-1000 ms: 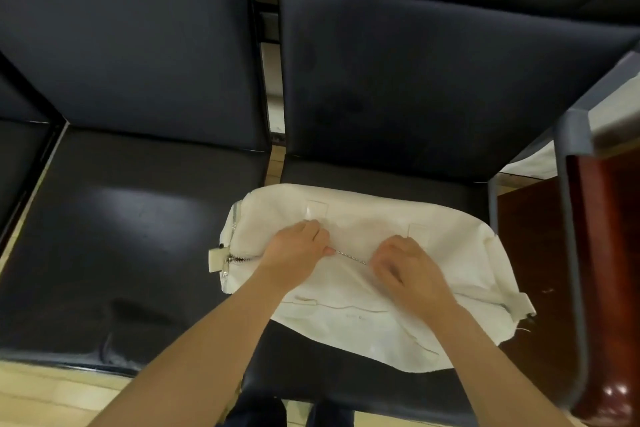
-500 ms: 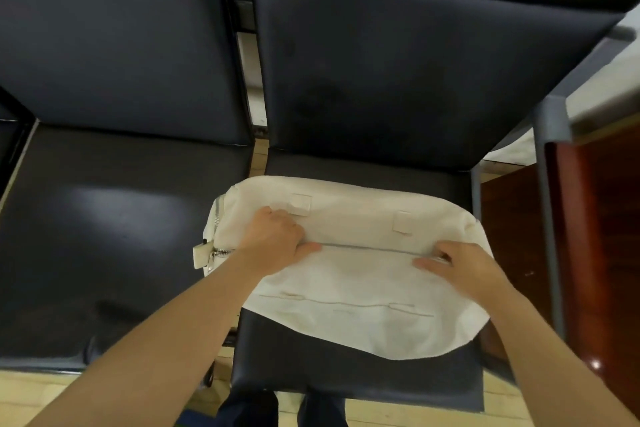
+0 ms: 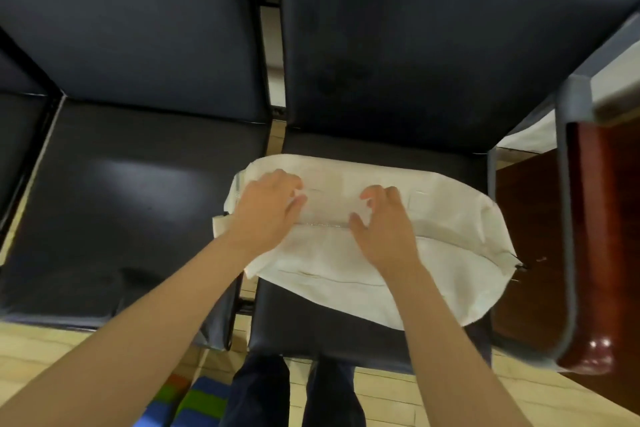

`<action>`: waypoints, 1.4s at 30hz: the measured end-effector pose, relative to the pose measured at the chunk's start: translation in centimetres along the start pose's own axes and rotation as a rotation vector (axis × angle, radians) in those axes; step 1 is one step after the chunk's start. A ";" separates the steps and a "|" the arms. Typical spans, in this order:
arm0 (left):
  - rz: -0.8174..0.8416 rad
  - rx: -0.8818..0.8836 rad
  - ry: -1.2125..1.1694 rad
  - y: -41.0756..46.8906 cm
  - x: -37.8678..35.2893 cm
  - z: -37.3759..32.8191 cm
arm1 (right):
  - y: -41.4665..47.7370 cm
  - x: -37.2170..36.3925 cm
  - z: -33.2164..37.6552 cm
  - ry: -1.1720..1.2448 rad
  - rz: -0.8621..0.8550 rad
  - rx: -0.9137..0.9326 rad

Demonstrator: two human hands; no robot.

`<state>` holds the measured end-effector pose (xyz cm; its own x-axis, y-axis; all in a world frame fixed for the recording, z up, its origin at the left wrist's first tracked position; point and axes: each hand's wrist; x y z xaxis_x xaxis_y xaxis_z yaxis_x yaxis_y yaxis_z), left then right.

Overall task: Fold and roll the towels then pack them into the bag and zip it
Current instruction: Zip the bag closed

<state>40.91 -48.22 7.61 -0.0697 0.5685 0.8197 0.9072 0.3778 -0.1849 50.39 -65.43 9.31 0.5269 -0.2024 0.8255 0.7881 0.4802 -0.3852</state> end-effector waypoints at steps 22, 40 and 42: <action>0.115 0.496 -0.655 -6.0 1.9 9.8 | -3.5 -13.1 13.4 0.254 0.141 -0.087; -0.083 0.355 -0.161 -6.0 -0.3 8.4 | -1.0 -8.2 9.9 -0.097 0.336 0.176; -0.131 0.389 -0.172 -5.8 -0.5 8.0 | -0.7 -6.9 8.5 -0.127 0.360 0.156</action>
<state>32.32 -44.84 3.93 -0.2714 0.5981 0.7541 0.6645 0.6832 -0.3027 43.47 -57.10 7.39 0.7090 0.1040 0.6975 0.4979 0.6266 -0.5996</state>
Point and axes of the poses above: each hand's wrist, its own y-axis towards the middle knuckle, its own x-axis out of the back of the hand, z = x × y, and after that the axes turned 4 degrees about -y, right-handed
